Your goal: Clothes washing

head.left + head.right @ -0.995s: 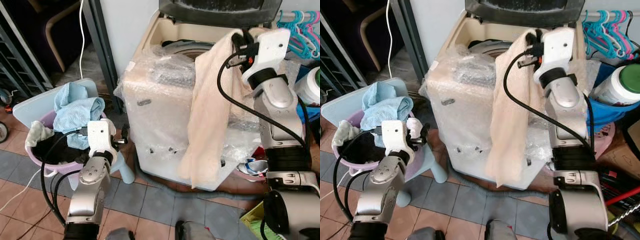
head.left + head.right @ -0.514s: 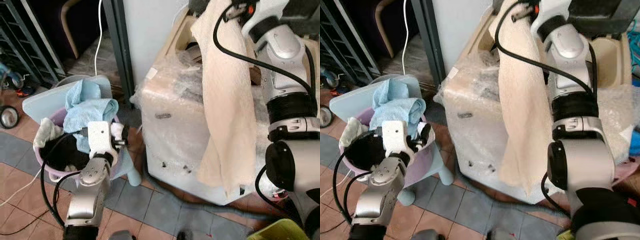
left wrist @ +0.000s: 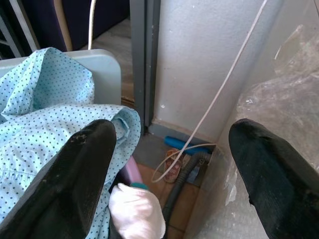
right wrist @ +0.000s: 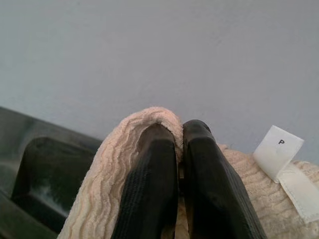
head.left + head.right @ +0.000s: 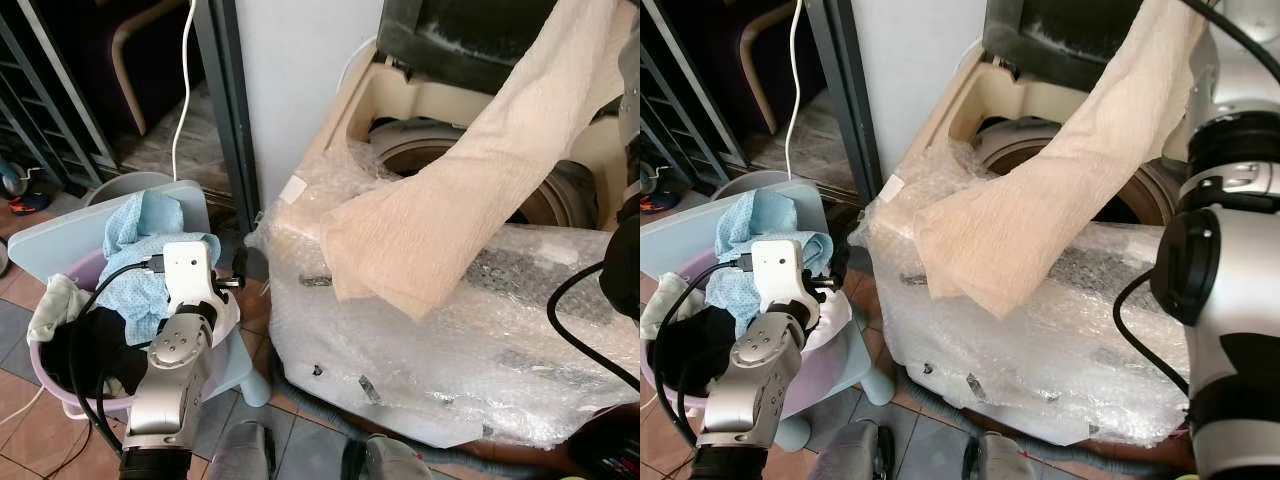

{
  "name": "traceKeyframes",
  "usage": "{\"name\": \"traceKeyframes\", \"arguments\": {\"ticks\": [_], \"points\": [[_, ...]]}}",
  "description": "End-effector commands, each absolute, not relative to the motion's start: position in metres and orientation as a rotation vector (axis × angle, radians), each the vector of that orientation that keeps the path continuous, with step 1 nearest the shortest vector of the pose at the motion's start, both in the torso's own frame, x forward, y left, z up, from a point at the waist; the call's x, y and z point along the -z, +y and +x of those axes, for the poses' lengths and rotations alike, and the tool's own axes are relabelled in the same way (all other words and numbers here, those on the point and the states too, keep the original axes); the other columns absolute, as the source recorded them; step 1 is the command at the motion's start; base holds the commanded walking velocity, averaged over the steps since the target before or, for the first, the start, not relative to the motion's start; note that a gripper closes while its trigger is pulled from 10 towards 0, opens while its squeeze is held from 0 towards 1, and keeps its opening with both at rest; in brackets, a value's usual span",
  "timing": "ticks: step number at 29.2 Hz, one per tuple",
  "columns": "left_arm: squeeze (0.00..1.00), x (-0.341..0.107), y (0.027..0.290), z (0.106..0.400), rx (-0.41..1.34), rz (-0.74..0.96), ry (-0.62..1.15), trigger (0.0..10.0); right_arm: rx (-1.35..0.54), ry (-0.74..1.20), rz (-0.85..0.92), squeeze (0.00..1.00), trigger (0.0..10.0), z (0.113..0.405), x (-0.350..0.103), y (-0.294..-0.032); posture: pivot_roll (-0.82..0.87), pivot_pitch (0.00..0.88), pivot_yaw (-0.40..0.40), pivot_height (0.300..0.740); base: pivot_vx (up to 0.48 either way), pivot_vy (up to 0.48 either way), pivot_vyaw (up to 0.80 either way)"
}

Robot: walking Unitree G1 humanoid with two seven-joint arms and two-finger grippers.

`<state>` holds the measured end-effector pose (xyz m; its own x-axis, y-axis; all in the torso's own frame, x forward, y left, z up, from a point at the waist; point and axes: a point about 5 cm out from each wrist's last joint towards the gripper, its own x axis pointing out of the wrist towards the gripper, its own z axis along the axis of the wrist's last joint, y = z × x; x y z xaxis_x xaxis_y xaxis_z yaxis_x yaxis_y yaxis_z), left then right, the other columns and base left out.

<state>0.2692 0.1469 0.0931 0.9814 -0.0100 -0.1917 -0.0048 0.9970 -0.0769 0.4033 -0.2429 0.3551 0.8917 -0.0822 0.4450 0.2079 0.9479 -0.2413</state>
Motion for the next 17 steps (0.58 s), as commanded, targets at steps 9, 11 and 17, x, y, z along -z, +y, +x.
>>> {"name": "traceKeyframes", "arguments": {"ticks": [9,11,17], "points": [[0.0,-0.094,0.143,0.268,0.039,-0.068,0.208,10.0,-0.411,-0.114,-0.373,1.0,10.0,0.398,-0.25,-0.213,-0.01,0.112,0.026,0.74,0.0,0.0,0.0],[0.0,-0.094,0.144,0.269,0.04,-0.067,0.208,10.0,-0.434,-0.151,-0.364,1.0,10.0,0.395,-0.255,-0.213,-0.01,0.112,0.029,0.74,0.0,0.0,0.0],[0.0,-0.093,0.145,0.268,0.041,-0.061,0.212,10.0,-0.607,-0.288,-0.121,1.0,10.0,0.38,-0.289,-0.209,-0.01,0.108,0.028,0.74,0.0,0.0,0.0]]}}
